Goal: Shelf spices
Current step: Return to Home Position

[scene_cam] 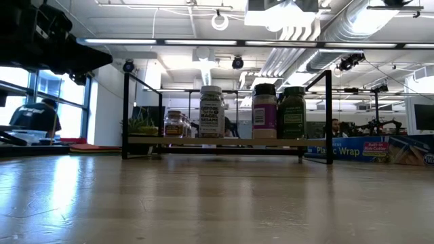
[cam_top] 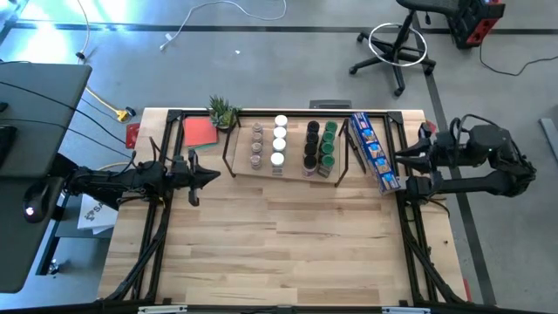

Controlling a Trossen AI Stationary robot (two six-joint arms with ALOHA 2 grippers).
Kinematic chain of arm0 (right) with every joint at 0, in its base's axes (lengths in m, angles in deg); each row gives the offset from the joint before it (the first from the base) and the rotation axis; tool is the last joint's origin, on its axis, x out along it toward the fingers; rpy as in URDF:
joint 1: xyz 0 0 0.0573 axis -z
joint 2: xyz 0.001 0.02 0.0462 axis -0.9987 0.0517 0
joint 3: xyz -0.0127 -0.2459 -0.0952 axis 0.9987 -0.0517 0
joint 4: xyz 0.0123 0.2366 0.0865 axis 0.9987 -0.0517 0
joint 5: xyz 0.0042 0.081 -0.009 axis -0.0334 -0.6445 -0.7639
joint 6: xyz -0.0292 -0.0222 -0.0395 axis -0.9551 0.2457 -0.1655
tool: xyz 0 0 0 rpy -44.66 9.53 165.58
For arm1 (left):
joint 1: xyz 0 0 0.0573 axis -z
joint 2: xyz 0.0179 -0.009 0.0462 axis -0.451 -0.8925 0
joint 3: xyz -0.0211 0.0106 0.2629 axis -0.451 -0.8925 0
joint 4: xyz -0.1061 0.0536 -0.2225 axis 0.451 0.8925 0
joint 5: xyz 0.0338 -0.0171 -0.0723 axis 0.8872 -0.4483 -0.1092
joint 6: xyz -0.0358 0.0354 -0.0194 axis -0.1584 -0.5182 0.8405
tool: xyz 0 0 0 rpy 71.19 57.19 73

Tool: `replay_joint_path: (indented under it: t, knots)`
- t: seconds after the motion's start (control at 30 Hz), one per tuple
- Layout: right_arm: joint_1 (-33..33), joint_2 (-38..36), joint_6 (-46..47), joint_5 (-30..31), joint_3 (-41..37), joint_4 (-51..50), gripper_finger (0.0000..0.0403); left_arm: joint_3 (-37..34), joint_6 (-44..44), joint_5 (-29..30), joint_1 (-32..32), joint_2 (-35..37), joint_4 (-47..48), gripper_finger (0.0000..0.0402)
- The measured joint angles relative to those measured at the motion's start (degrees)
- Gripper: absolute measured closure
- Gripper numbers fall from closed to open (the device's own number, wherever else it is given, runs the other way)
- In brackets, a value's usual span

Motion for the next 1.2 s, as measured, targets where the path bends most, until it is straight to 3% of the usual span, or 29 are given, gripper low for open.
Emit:
replay_joint_path:
  t: [0.17, 0.5, 0.67, 0.73, 0.9, 1.2]
  knots:
    - [0.0, 1.83, -3.97, 2.58, -0.02, 7.75, 0.0332, 0.0, 0.02, 0.02, 0.0, -0.02, -0.04, 0.0399]
    - [0.02, 2.7, -3.78, 2.82, -0.04, 7.6, 0.0332, 0.0, 0.02, 0.07, 0.02, -0.02, -0.1, 0.0399]
    - [-0.08, 2.62, 1.19, 2.91, -0.05, 7.15, 0.0332, 0.0, -0.02, 0.07, 0.02, -0.02, -0.12, 0.0398]
    - [-1.29, 1.54, 0.25, 5.11, -1.27, 7.62, 0.0332, 0.0, 0.02, 0.07, 0.02, -0.02, -0.12, 0.0399]
    - [-3.26, -5.75, -2.41, 9.64, -11.6, 16.6, 0.0332, 0.0, 0.02, 0.08, 0.02, -0.02, -0.14, 0.0399]
    - [-2.88, -16.12, -0.86, 7.47, -34.49, 34.89, 0.0332, 0.0, 0.0, 0.07, 0.02, -0.02, 0.02, 0.0399]
